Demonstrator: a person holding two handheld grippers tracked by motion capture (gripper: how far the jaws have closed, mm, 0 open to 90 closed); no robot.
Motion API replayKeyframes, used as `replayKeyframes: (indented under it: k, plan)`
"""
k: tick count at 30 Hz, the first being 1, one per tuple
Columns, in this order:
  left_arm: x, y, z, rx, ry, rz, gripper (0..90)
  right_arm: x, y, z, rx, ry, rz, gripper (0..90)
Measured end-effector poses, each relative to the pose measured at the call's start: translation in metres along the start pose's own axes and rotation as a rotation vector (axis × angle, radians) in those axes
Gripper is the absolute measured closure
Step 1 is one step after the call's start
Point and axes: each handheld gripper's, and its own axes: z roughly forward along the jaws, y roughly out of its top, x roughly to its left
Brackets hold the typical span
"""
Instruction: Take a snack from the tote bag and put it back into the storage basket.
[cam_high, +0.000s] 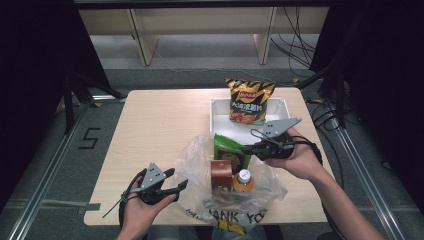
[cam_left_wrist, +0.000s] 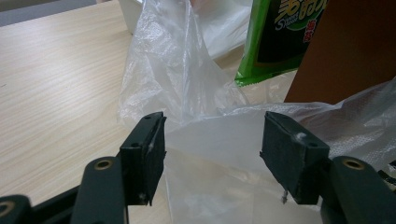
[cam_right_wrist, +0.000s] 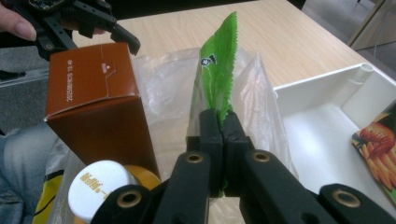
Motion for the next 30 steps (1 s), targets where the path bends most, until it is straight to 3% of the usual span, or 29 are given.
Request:
replayKeyframes:
  k: [1, 8, 10, 14, 17, 18, 20, 21, 22, 24, 28, 29, 30]
  plan:
    - [0.0, 0.0, 0.0, 0.001, 0.001, 0.001, 39.2, 0.002, 0.0, 0.0, -0.008, 0.003, 0.03, 90.0]
    - [0.001, 0.0, 0.0, 0.006, -0.002, 0.018, 39.3, -0.001, 0.003, -0.003, -0.018, -0.006, -0.005, 90.0]
    - [0.0, 0.0, 0.0, 0.009, 0.002, 0.019, 39.4, 0.001, 0.003, -0.004, -0.01, 0.002, 0.016, 90.0]
    - [0.001, 0.0, -0.001, 0.004, 0.003, 0.012, 39.4, -0.001, 0.005, -0.006, -0.024, 0.001, 0.001, 90.0]
    - [0.001, 0.0, -0.001, 0.003, 0.005, 0.016, 39.4, -0.001, 0.006, -0.008, -0.022, -0.001, 0.028, 90.0]
    - [0.001, 0.0, -0.001, 0.002, 0.005, 0.004, 39.4, 0.0, 0.006, -0.007, -0.036, -0.009, 0.027, 90.0]
    - [0.002, 0.001, -0.002, 0.003, 0.007, 0.017, 39.4, -0.002, 0.007, -0.008, -0.037, -0.006, 0.016, 90.0]
    - [0.002, 0.001, -0.002, 0.001, 0.007, 0.017, 39.4, -0.004, 0.008, -0.009, -0.046, -0.019, -0.009, 90.0]
    - [0.001, 0.0, -0.002, 0.0, 0.007, 0.006, 39.4, -0.003, 0.009, -0.01, -0.039, -0.014, 0.015, 90.0]
    - [0.001, 0.0, -0.002, 0.0, 0.007, 0.004, 39.4, -0.003, 0.01, -0.01, -0.046, -0.018, 0.016, 90.0]
    - [0.002, 0.0, -0.002, -0.002, 0.008, 0.003, 39.4, -0.006, 0.015, -0.013, -0.056, -0.018, -0.02, 90.0]
    - [0.002, 0.0, -0.001, -0.002, 0.008, 0.002, 39.4, -0.004, 0.015, -0.014, -0.054, -0.029, 0.024, 90.0]
    - [0.001, 0.0, -0.001, -0.002, 0.008, 0.002, 39.4, -0.005, 0.016, -0.016, -0.05, -0.022, 0.001, 90.0]
